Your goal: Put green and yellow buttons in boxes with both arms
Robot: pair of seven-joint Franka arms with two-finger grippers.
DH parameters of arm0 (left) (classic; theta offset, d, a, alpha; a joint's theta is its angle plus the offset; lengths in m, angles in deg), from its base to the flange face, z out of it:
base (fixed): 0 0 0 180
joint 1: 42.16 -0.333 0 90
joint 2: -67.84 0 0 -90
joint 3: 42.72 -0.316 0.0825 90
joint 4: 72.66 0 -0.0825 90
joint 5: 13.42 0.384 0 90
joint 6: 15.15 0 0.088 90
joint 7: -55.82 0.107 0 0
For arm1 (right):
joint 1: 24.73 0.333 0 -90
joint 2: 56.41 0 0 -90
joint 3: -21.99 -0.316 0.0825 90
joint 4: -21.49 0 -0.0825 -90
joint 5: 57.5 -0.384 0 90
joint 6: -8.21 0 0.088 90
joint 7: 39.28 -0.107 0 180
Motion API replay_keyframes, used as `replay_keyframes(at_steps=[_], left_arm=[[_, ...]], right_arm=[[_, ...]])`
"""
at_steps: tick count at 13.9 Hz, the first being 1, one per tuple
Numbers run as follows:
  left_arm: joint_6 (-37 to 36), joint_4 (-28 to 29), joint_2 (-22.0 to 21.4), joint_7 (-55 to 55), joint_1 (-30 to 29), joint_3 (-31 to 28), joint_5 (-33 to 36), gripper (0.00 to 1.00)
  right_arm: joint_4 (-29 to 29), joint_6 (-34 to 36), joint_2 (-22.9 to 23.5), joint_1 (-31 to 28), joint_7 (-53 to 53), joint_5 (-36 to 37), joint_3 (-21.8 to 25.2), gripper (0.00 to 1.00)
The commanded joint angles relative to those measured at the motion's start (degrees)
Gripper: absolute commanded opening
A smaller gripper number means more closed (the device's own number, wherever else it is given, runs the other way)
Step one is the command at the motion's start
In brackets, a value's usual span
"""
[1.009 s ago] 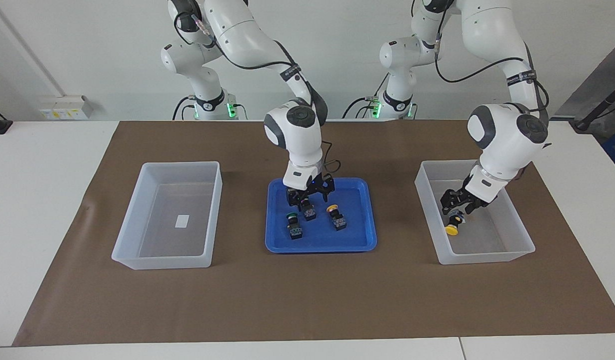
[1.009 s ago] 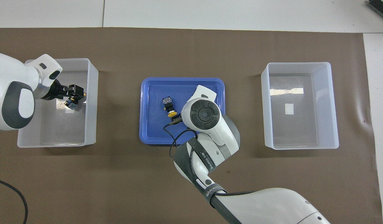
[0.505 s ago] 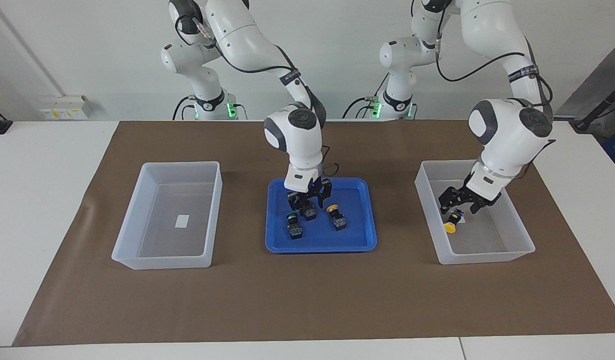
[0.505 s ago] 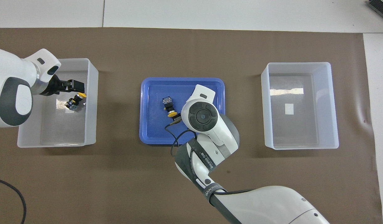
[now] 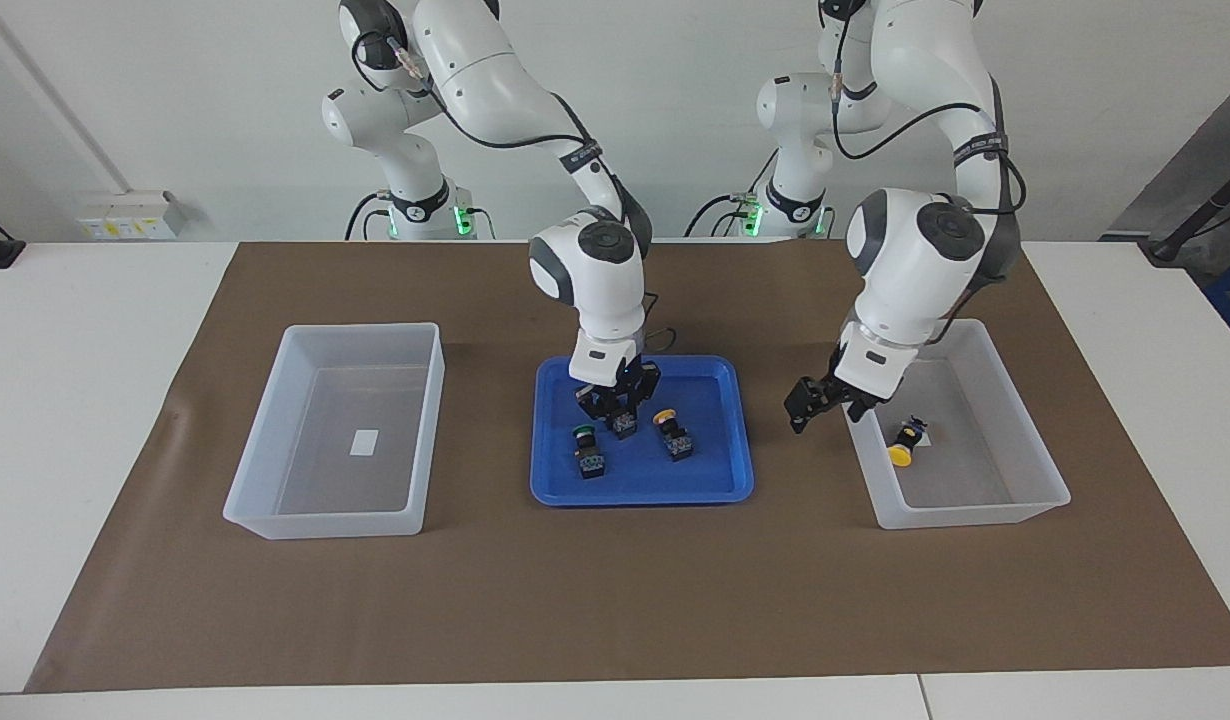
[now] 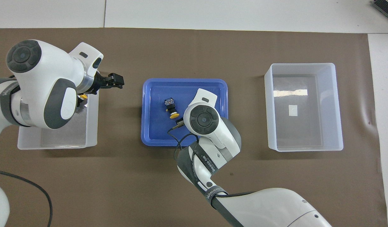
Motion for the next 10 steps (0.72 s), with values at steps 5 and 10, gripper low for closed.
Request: replay_keyframes(at_steps=[5,10], left_arm=[[14.3,6.1,1.9,-18.5,9.7,-0.8,-1.0,0.87],[20.7,6.1,6.7,-23.0,14.4,-0.9,-1.0,0.83]], right_arm=[[-4.1,17.7,-11.2,-13.9,12.1,-2.2,0.0,0.0],[-5.4,20.5,-11.4,-22.8,28.1,-2.4,0.0,0.0]])
